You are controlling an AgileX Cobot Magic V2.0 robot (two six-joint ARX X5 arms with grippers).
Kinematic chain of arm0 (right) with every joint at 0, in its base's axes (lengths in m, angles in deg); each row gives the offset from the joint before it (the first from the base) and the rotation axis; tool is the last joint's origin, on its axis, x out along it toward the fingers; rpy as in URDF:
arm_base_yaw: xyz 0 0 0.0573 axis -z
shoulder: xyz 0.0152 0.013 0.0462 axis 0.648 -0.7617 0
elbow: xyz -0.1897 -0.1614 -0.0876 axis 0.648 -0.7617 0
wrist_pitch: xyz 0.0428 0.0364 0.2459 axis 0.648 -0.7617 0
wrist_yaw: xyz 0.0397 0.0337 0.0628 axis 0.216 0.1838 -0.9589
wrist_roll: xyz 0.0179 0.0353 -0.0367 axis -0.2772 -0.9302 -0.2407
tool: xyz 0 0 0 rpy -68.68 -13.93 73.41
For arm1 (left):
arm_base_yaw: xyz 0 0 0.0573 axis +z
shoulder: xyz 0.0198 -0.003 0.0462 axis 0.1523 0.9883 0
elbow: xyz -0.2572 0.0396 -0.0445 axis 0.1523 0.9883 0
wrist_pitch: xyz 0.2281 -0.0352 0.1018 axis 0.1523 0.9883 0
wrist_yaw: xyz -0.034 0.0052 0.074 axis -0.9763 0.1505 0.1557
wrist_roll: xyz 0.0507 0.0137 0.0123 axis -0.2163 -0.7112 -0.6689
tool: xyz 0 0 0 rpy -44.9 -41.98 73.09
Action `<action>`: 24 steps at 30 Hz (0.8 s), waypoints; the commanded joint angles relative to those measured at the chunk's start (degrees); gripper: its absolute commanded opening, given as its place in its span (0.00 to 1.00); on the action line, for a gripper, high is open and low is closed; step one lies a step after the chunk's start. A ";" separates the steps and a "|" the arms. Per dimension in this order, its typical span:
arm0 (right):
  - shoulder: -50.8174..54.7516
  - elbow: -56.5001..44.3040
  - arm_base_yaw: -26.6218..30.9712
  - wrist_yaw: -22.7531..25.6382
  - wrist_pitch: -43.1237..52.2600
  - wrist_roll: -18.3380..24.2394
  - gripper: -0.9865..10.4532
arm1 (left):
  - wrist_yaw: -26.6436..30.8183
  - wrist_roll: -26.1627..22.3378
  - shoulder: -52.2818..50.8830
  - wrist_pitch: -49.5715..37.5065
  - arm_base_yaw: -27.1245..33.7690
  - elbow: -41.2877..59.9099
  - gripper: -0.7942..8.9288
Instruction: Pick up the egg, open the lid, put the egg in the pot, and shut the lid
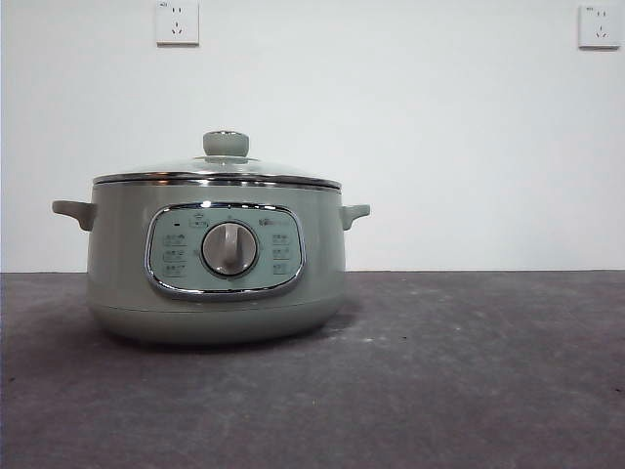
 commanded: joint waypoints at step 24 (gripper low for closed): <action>0.15 -0.35 -0.04 0.28 -1.40 -0.81 0.09 | 2.97 -8.68 -11.47 -32.46 11.28 9.64 0.08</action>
